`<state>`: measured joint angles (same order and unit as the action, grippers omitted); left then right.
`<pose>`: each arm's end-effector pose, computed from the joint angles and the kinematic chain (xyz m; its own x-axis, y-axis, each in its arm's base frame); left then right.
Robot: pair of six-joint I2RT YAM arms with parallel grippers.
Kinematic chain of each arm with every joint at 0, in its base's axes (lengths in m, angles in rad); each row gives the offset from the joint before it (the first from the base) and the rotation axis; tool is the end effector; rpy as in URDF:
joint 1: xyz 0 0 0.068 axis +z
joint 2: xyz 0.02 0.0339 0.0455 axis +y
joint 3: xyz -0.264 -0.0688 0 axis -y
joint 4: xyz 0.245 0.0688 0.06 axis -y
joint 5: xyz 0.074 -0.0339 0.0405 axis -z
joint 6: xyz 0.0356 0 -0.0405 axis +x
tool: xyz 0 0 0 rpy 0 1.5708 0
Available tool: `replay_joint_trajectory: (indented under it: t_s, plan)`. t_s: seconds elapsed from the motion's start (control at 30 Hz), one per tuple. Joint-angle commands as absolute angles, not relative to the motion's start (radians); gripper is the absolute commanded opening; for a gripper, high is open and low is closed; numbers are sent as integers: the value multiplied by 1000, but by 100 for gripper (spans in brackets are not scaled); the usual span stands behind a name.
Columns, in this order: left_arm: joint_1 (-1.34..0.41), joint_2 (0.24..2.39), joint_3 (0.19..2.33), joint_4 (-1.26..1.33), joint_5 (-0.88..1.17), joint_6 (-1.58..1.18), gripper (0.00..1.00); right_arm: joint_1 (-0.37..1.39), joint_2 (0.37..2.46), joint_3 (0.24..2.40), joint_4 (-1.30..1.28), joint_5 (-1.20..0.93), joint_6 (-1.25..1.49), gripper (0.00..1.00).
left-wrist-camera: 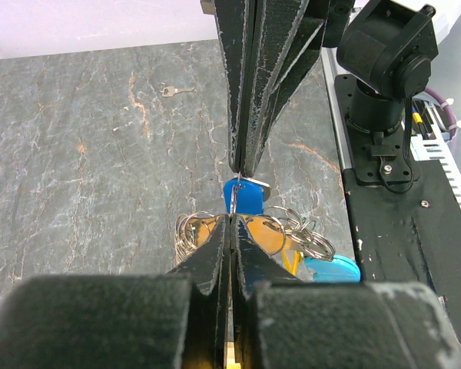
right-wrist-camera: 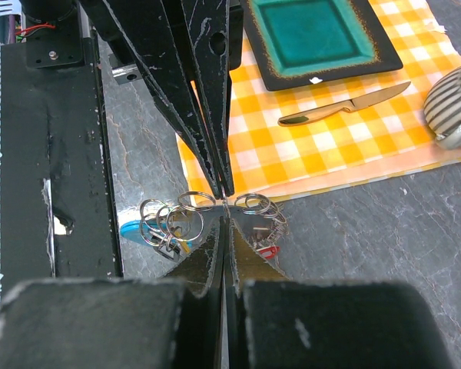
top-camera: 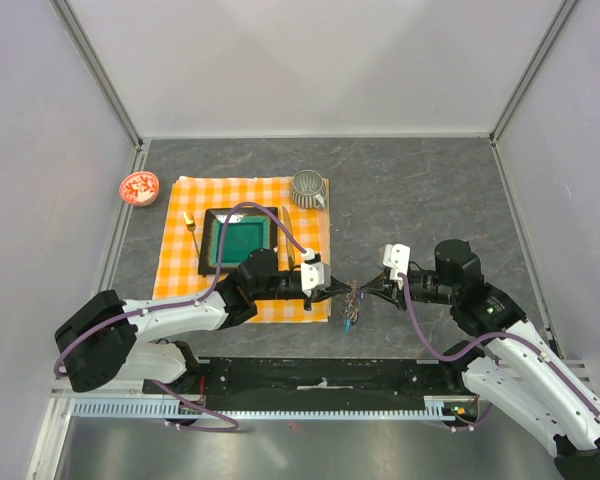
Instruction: Put the keys on the keyring
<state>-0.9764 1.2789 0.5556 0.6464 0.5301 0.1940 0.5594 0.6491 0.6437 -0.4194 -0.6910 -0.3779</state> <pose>0.1373 -0.2353 0.2411 0.1500 0.0751 -0.9858 0.9867 0.0520 0.1541 0.1129 0.0975 0.2900 0.0078 -0.3306 -0.9437 -0.9664 0.2400 -0.0920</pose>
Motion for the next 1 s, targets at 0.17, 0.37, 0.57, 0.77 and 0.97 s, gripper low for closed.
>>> replay_joint_trajectory:
  t_s: [0.17,0.37,0.57,0.77,0.97]
  plan:
    - [-974,1275,571,744,540,161,2,566,647,643,-387,-698,-380,0]
    - [-976,1275,572,744,540,161,2,566,647,643,-385,-698,-380,0]
    - [-974,1273,572,744,541,161,2,566,646,643,-380,-699,-379,0]
    - [-976,1273,575,746,554,156,2,569,646,640,-376,-695,-376,0]
    - [-974,1273,575,746,560,152,2,569,643,640,-373,-690,-376,0]
